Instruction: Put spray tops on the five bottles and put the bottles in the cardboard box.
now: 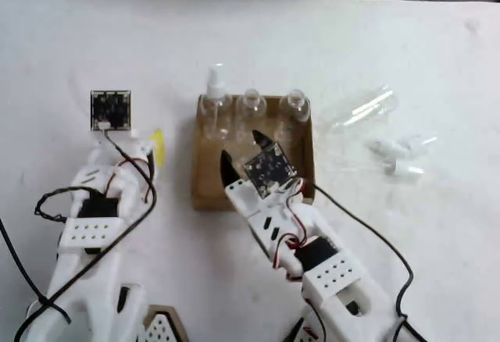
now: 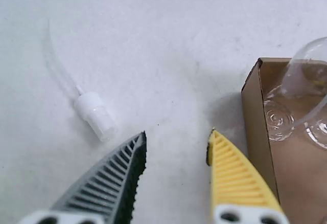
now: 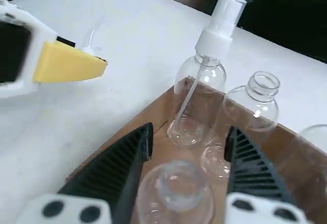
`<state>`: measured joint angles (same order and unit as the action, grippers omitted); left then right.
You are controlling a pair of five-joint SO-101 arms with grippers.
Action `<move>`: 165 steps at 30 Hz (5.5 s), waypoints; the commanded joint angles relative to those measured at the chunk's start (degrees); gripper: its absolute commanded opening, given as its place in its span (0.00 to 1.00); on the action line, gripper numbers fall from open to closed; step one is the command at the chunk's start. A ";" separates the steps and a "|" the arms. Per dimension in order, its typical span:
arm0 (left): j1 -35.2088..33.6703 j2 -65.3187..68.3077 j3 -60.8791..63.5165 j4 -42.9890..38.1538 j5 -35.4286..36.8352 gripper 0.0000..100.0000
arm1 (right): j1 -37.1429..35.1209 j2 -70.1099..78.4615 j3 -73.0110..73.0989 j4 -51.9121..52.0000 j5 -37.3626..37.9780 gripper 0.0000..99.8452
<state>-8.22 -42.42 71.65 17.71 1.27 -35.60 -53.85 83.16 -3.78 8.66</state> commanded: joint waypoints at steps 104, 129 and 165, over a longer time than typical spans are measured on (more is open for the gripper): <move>0.57 -1.36 -0.26 -1.67 -0.53 0.18 | 14.37 -16.48 -17.05 34.68 0.09 0.06; 0.48 -1.36 -0.26 -1.23 -0.53 0.18 | 15.16 15.16 -16.88 24.84 -9.58 0.01; 0.57 -1.36 -0.26 -1.23 -0.62 0.18 | 14.29 6.64 -15.12 29.23 -9.49 0.01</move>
<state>-8.22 -42.42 71.65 17.71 1.27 -21.98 -41.27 68.75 22.59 -0.66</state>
